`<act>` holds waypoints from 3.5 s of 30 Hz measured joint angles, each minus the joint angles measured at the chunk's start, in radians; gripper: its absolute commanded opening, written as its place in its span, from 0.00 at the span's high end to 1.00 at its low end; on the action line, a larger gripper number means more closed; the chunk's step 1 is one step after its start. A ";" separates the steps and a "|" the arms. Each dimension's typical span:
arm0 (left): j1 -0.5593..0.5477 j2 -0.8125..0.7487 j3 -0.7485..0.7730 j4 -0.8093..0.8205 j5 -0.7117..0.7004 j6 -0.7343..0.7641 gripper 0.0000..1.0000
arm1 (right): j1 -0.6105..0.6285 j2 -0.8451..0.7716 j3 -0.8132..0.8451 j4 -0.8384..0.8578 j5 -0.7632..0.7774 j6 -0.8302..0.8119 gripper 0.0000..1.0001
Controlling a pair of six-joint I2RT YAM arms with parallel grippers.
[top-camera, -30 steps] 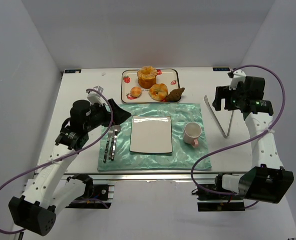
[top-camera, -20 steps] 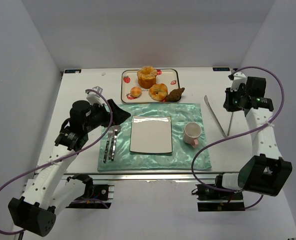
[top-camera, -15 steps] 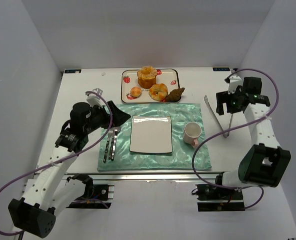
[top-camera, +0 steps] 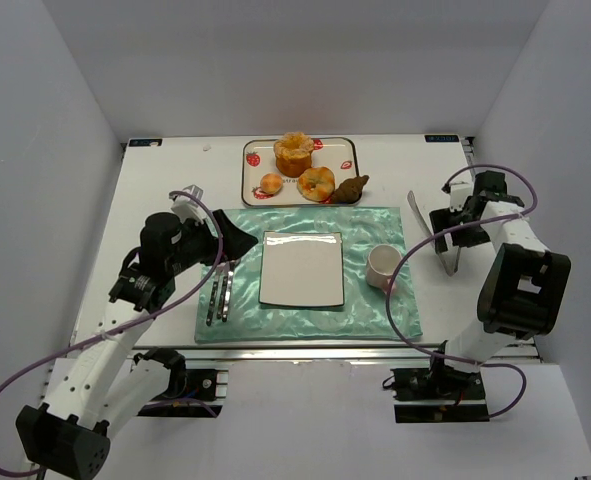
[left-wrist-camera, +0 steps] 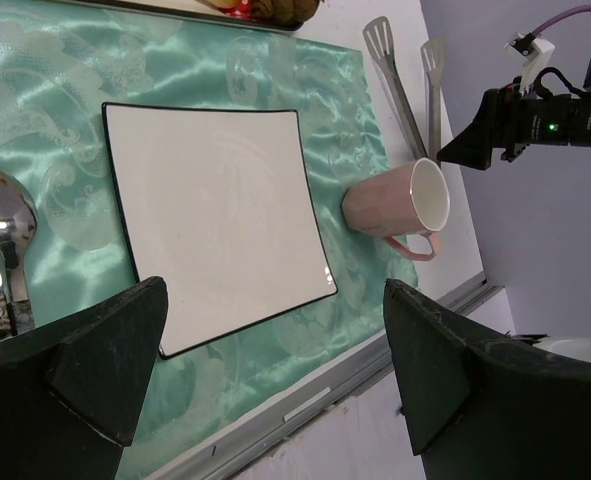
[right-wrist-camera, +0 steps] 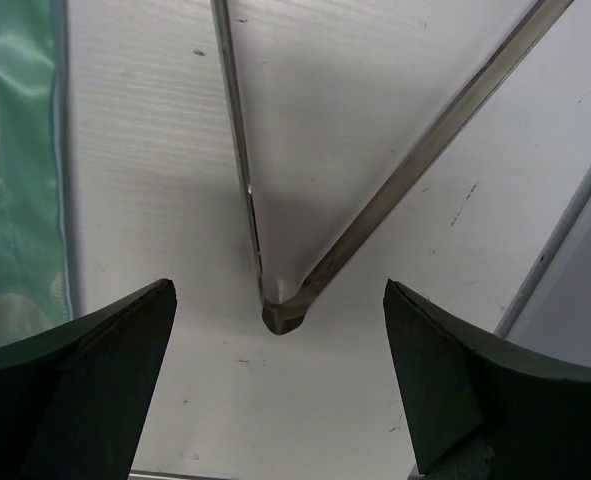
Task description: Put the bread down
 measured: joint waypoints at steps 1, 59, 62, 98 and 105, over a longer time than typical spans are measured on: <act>0.000 0.000 -0.003 -0.003 -0.002 0.000 0.02 | -0.006 0.011 0.000 0.000 0.004 0.000 0.11; 0.000 0.102 0.046 -0.037 -0.047 -0.015 0.02 | -0.014 0.288 0.082 0.246 0.016 0.148 0.58; 0.000 0.089 0.055 -0.046 -0.052 -0.015 0.02 | -0.011 0.271 0.060 0.269 0.010 0.132 0.77; 0.000 -0.075 0.058 -0.138 -0.087 -0.049 0.02 | 0.382 0.117 0.539 0.056 -0.215 0.224 0.46; 0.000 -0.091 0.071 -0.176 -0.105 -0.061 0.02 | 0.408 0.237 0.644 0.117 -0.260 0.412 0.47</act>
